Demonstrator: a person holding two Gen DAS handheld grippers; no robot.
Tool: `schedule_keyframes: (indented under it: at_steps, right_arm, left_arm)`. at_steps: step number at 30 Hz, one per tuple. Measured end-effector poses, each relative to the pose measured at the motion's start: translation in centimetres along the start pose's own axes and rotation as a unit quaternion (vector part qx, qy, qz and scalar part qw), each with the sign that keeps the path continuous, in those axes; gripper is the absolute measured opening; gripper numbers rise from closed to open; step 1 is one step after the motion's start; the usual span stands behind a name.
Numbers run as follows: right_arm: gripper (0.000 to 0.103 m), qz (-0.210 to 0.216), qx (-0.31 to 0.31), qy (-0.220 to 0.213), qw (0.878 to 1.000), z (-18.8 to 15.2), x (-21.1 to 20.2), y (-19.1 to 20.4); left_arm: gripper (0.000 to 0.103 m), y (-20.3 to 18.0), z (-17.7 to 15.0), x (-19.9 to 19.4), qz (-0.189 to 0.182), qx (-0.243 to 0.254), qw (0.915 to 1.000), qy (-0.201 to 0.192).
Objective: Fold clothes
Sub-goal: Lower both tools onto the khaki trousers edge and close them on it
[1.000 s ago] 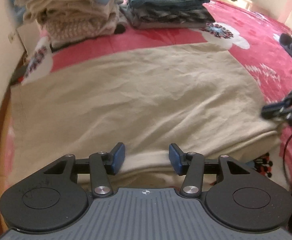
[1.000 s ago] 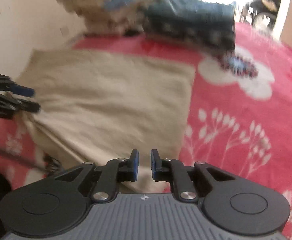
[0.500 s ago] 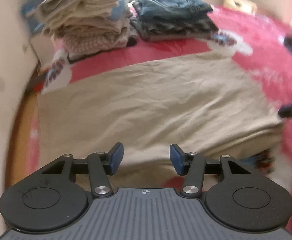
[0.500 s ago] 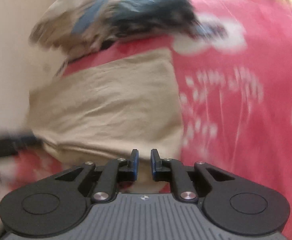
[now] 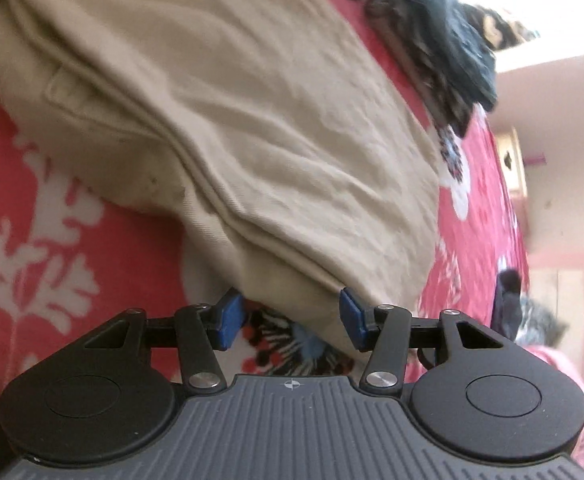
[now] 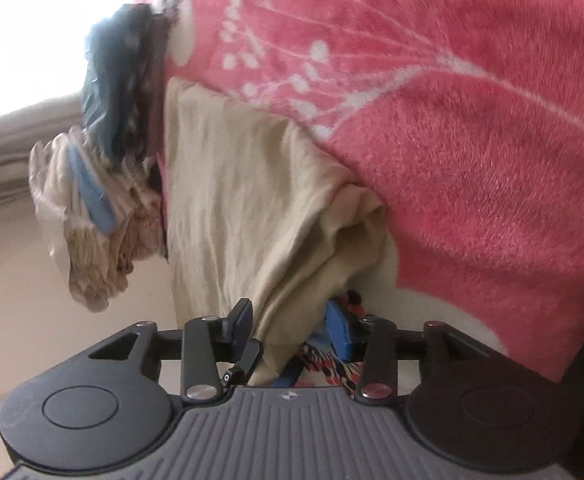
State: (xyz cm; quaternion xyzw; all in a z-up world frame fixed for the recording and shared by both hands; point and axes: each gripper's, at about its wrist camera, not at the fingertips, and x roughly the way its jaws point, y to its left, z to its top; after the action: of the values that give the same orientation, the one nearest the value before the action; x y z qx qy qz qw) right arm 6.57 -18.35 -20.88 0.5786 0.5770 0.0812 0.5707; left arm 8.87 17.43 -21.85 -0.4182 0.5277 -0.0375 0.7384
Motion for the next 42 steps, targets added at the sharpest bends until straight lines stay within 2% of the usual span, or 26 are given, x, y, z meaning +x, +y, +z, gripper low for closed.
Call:
schedule_keyframes:
  at_steps: [5, 8, 12, 16, 22, 23, 25, 27, 30, 34, 38, 40, 42]
  right_arm:
    - [0.048, -0.003, 0.014, -0.002, 1.000, 0.1, 1.6, 0.2]
    - [0.047, -0.007, 0.005, -0.006, 1.000, 0.1, 1.8, 0.8]
    - [0.046, -0.037, 0.000, 0.006, 0.999, -0.4, 1.1, 1.5]
    - [0.046, -0.033, -0.008, 0.011, 0.999, -0.9, 1.1, 2.2]
    - [0.035, -0.011, 0.032, 0.004, 0.999, -0.2, 2.6, 1.3]
    - [0.030, -0.011, 0.032, 0.001, 0.999, -0.2, 2.7, 1.3]
    - [0.027, 0.003, 0.023, -0.007, 1.000, -0.4, 2.6, 1.3]
    - [0.015, 0.019, 0.011, -0.015, 1.000, -0.6, 2.4, 1.4]
    - [0.010, 0.049, -0.013, -0.027, 0.998, -0.9, 2.0, 1.5]
    - [0.009, 0.071, -0.072, -0.038, 0.994, -1.1, 1.7, 2.4]
    - [0.008, 0.095, -0.128, -0.046, 0.986, -1.1, 1.5, 3.3]
    - [0.008, 0.084, -0.159, -0.051, 0.982, -1.2, 1.5, 4.1]
    - [0.008, 0.094, -0.150, -0.048, 0.983, -1.0, 1.5, 3.8]
  left_arm:
    - [0.051, -0.1, 0.4, 0.4, 0.001, 0.000, 1.0000, -0.003]
    - [0.051, -0.2, 0.6, 0.2, -0.005, 0.004, 1.0000, -0.005]
    - [0.051, -0.4, 0.7, -0.2, -0.013, 0.006, 0.9999, -0.007]
    - [0.051, -0.9, 0.6, -0.7, -0.013, 0.021, 0.9997, -0.008]
    - [0.051, -1.1, 0.7, -0.7, -0.014, 0.020, 0.9997, -0.007]
    - [0.050, -1.1, 0.7, -0.8, -0.016, 0.020, 0.9997, -0.007]
    - [0.051, -1.2, 0.7, -1.0, -0.020, 0.020, 0.9996, -0.007]
    - [0.051, -1.3, 0.7, -1.0, -0.023, 0.021, 0.9995, -0.005]
    - [0.051, -1.5, 0.7, -1.1, -0.030, 0.021, 0.9993, -0.002]
    - [0.051, -1.9, 0.5, -1.2, -0.058, 0.023, 0.9981, 0.004]
    - [0.051, -2.4, 0.5, -0.3, -0.069, 0.014, 0.9974, 0.013]
    - [0.051, -2.7, 0.7, 0.0, -0.078, 0.002, 0.9968, 0.015]
    - [0.051, -2.8, 0.8, -0.1, -0.093, -0.009, 0.9955, 0.012]
